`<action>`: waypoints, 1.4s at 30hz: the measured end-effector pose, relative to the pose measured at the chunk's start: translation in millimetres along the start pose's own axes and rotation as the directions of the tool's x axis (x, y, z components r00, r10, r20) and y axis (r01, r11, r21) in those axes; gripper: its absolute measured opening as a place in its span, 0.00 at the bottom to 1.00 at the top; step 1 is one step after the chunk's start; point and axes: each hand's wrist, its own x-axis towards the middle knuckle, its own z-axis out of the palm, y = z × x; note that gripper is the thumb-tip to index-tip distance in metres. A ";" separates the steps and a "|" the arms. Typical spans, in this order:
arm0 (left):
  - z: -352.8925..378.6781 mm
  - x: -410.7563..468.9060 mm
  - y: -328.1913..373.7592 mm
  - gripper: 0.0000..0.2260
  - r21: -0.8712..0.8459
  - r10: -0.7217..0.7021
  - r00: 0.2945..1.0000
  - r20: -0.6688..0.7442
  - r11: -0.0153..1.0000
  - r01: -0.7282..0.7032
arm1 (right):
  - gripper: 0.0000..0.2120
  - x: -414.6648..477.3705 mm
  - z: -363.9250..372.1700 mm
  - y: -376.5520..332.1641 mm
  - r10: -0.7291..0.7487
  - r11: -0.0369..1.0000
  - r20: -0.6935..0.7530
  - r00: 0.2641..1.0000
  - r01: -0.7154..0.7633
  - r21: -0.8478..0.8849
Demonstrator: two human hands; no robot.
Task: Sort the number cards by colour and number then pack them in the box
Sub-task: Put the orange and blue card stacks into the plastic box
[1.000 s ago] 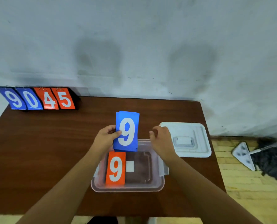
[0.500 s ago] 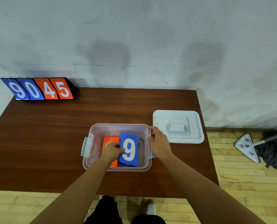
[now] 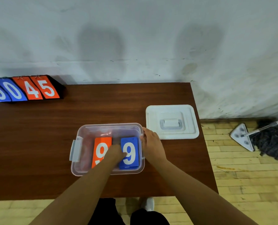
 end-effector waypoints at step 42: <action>-123.1 46.9 190.9 0.19 -0.285 0.211 0.887 -0.410 0.895 -0.344 | 0.11 96.4 -149.1 78.3 0.448 0.884 -0.516 0.731 -0.276 0.377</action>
